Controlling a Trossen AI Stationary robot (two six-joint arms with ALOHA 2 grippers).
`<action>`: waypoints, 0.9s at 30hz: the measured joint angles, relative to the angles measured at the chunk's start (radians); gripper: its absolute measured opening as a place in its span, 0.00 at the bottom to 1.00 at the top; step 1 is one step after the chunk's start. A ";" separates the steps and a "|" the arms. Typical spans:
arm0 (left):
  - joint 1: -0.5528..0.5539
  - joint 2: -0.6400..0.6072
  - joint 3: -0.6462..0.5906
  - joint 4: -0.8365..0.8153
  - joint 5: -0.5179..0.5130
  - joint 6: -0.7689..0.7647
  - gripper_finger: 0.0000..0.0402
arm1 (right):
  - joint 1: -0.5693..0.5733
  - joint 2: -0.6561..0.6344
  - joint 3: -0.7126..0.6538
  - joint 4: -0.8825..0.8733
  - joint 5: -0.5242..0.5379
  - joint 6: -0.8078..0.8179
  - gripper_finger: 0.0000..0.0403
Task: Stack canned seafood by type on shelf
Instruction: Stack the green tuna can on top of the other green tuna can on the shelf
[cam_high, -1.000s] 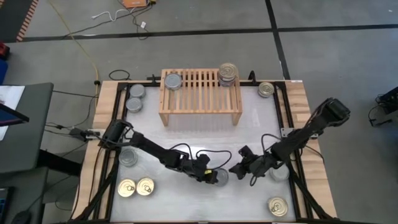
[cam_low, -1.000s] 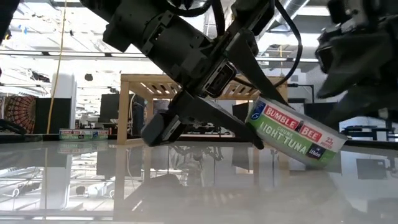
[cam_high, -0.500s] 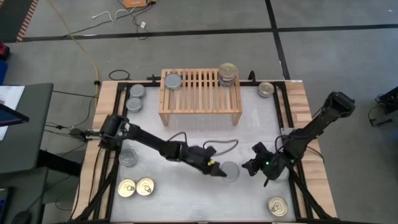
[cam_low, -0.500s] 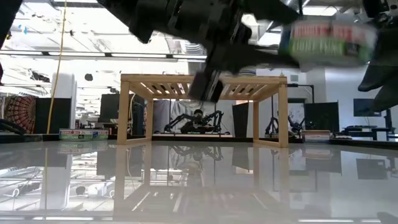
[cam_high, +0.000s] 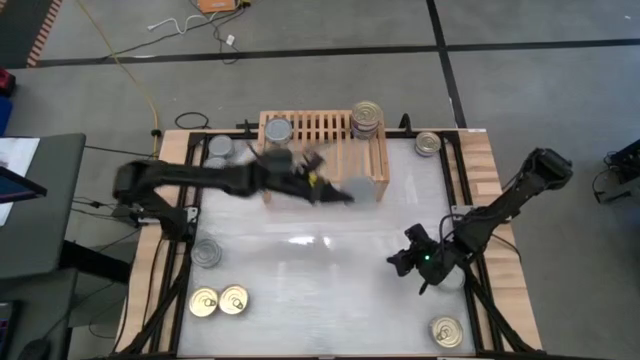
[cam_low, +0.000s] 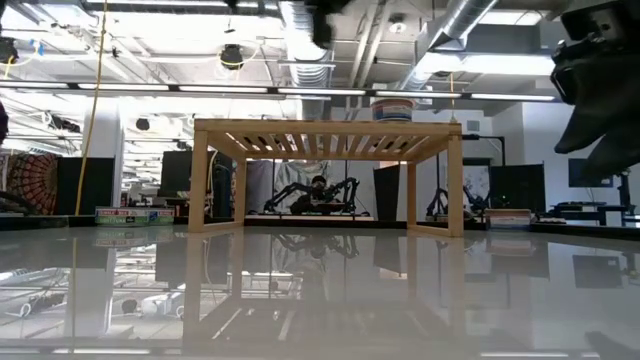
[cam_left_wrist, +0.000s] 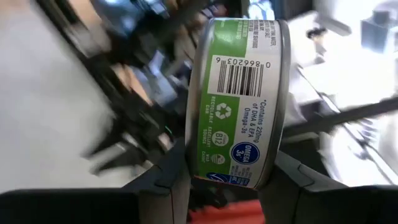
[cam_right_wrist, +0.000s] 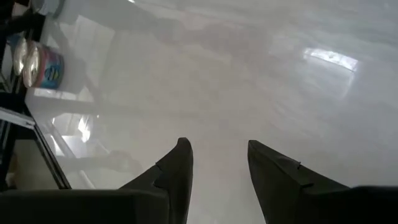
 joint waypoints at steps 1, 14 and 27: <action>0.036 -0.035 0.000 -0.052 0.000 0.024 0.33 | -0.007 0.000 0.000 -0.002 0.000 0.000 0.44; 0.575 -0.178 0.010 -0.397 0.345 0.133 0.33 | -0.160 0.000 0.000 -0.031 0.000 -0.008 0.44; 0.734 0.151 0.226 -0.396 0.659 0.197 0.33 | -0.334 0.000 0.000 -0.017 -0.002 -0.050 0.44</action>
